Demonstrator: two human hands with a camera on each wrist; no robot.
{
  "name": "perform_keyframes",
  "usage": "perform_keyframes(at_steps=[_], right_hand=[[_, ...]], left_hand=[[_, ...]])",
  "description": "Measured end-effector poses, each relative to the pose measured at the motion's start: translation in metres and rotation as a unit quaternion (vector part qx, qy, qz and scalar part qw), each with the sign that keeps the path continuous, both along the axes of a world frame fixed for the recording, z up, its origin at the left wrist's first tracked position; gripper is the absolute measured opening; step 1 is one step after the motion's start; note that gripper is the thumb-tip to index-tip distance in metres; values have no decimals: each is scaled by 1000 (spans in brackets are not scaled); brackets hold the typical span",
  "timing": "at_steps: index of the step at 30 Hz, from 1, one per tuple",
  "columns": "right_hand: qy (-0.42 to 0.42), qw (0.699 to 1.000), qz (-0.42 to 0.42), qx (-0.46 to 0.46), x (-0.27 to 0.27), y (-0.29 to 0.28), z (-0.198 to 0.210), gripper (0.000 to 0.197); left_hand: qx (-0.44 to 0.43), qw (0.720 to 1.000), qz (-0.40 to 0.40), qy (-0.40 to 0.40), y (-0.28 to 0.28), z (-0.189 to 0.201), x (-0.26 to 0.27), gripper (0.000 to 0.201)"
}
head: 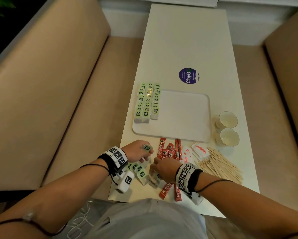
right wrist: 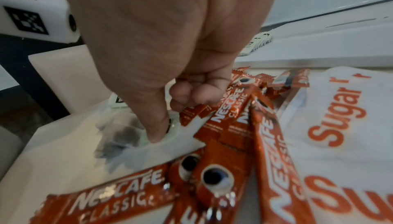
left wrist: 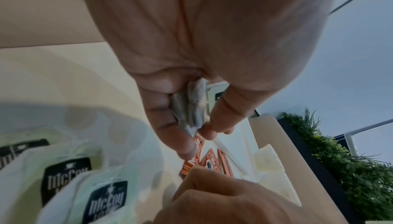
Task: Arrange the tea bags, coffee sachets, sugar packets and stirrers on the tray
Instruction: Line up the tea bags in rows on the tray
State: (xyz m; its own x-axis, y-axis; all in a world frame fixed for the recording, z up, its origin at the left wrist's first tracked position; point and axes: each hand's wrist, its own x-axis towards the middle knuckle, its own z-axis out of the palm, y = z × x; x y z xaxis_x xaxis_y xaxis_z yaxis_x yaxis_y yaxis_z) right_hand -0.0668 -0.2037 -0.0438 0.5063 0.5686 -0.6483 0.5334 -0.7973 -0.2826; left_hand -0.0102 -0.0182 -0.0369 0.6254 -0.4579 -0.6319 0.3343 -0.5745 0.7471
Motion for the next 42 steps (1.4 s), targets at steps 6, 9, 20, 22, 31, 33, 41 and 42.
perform_keyframes(at_steps=[6, 9, 20, 22, 31, 33, 41, 42], right_hand=[[6, 1000, -7, -1, -4, -4, 0, 39], [12, 999, -24, 21, 0, -5, 1, 22], [-77, 972, -168, 149, 47, -7, 33, 16], [-85, 960, -201, 172, 58, -9, 37, 17], [-95, 906, -338, 235, 96, -18, 38, 25], [-73, 891, -370, 253, 101, -19, 35, 27], [-56, 804, -476, 351, 114, -13, 23, 22], [-55, 794, -490, 356, 114, -13, 21, 23]], left_hand=[[13, 1000, -20, -14, 3, -2, -1, 14], [15, 999, -33, -28, 9, -5, 0, 14], [6, 995, -78, -64, 10, -4, 14, 33], [-23, 996, -61, -57, 9, -2, 20, 23], [-79, 996, 27, -36, 7, 2, 49, 9], [-79, 995, 48, -34, 5, 2, 53, 16], [-91, 981, 173, -5, 2, -10, 65, 19], [-94, 978, 184, -2, 1, -11, 66, 20]])
